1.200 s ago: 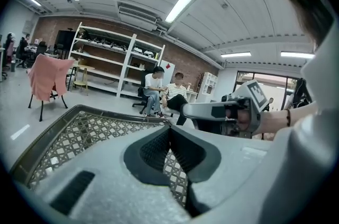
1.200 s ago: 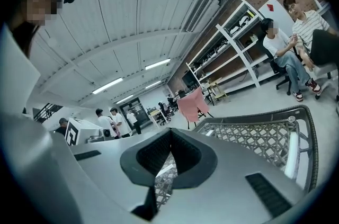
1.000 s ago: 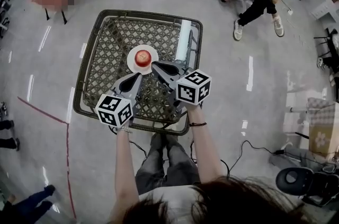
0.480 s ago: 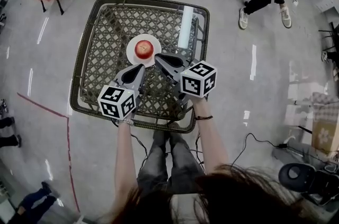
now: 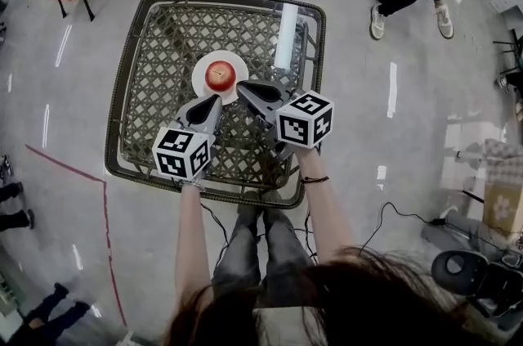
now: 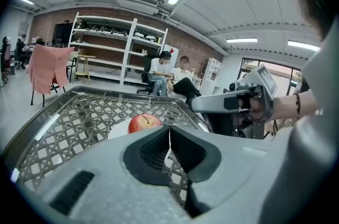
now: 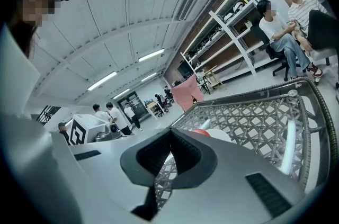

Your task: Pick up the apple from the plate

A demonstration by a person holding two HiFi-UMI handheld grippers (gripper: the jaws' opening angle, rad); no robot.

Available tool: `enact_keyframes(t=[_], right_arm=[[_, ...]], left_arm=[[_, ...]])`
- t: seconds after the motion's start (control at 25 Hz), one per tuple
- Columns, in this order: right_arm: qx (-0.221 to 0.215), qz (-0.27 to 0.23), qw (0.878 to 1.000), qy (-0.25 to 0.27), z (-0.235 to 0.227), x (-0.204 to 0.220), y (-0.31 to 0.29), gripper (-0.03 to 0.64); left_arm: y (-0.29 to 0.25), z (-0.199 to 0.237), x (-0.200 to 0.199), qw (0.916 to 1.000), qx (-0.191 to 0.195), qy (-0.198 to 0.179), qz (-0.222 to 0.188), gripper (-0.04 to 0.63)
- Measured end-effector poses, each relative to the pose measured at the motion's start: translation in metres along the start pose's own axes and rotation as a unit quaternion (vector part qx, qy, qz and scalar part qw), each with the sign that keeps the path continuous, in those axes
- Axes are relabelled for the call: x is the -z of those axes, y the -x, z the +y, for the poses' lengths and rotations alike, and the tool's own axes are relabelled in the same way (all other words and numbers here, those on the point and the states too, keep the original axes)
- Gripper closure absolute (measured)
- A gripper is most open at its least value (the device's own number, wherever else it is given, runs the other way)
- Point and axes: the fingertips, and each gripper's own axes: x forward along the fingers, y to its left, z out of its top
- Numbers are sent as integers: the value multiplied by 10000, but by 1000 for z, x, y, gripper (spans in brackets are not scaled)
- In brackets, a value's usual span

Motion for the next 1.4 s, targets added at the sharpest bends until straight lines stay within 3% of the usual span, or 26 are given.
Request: enact_keyframes(t=[0.44, 0.56, 1.4], right_arm=[[-2, 42, 9999, -95, -12, 10, -6, 607], [6, 54, 9999, -136, -16, 15, -8, 607], [62, 51, 9995, -305, -37, 27, -9, 608]], left_arm=[[-12, 16, 12, 9997, -217, -88, 94, 574], [-16, 22, 16, 9995, -293, -67, 109, 506], [-43, 38, 19, 9976, -375, -552, 175, 293]])
